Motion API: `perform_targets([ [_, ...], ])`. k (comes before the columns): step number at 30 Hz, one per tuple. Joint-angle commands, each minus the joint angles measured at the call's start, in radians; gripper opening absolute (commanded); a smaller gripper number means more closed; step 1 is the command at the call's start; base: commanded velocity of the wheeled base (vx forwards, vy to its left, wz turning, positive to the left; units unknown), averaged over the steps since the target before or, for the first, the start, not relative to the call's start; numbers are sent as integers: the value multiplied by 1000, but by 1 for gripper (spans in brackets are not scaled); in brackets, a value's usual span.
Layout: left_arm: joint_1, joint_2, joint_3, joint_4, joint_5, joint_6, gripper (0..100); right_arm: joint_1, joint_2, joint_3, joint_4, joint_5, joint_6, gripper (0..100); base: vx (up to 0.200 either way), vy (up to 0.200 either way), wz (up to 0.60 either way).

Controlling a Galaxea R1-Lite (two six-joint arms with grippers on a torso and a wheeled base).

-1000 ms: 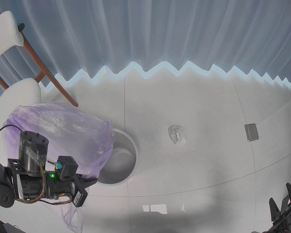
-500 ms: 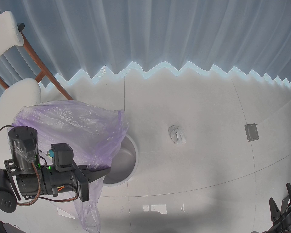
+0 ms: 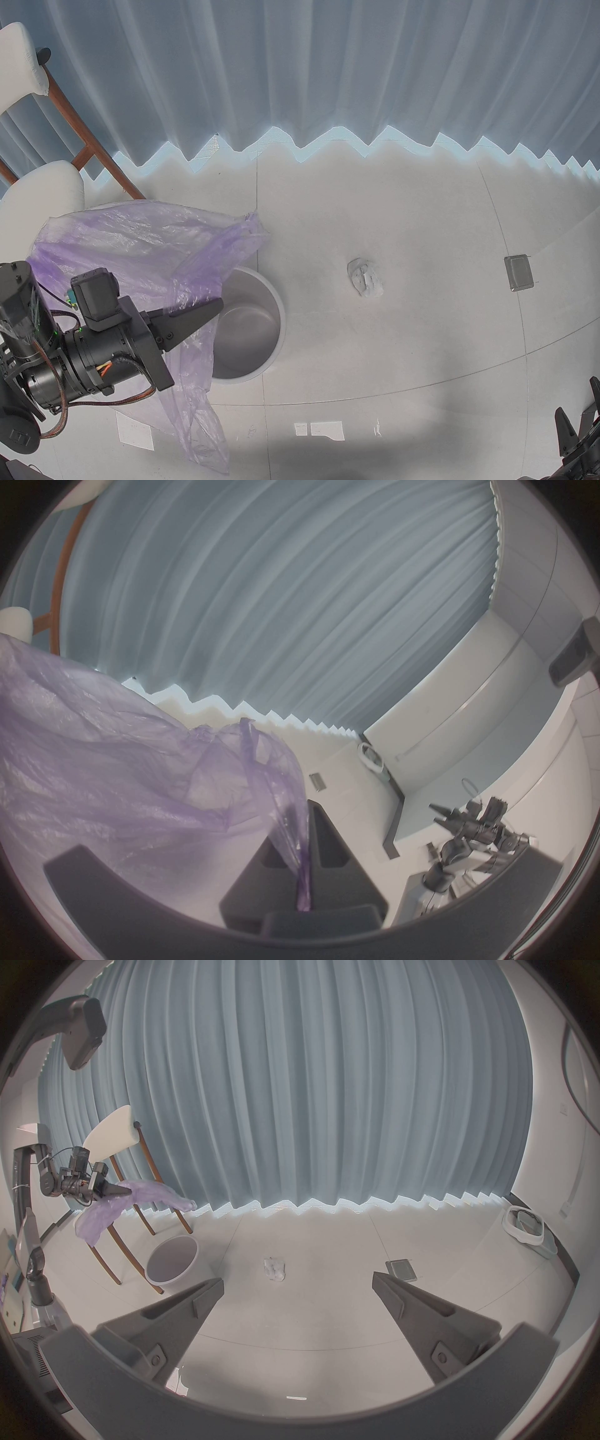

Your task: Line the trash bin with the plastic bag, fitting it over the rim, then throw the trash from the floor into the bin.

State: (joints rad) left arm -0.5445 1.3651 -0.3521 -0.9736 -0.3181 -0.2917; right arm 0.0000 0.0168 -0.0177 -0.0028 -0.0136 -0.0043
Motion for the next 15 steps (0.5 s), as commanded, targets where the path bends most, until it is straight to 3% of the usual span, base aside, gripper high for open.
perform_targets([
  [1,-20,3,-8,-85,-1,-57,0,0,-17,18,0,0,0,100,0,0,0],
  [5,-29,22,-5,-137,-3,-92,0,0,-17,18,0,0,0,100,0,0,0],
  [11,-75,31,59,-155,-12,-64,0,0,-17,18,0,0,0,100,0,0,0],
  [14,-84,31,62,-155,-61,-35,0,0,-17,18,0,0,0,100,0,0,0],
  [15,-77,29,53,-154,-136,-23,0,0,-17,18,0,0,0,100,0,0,0],
])
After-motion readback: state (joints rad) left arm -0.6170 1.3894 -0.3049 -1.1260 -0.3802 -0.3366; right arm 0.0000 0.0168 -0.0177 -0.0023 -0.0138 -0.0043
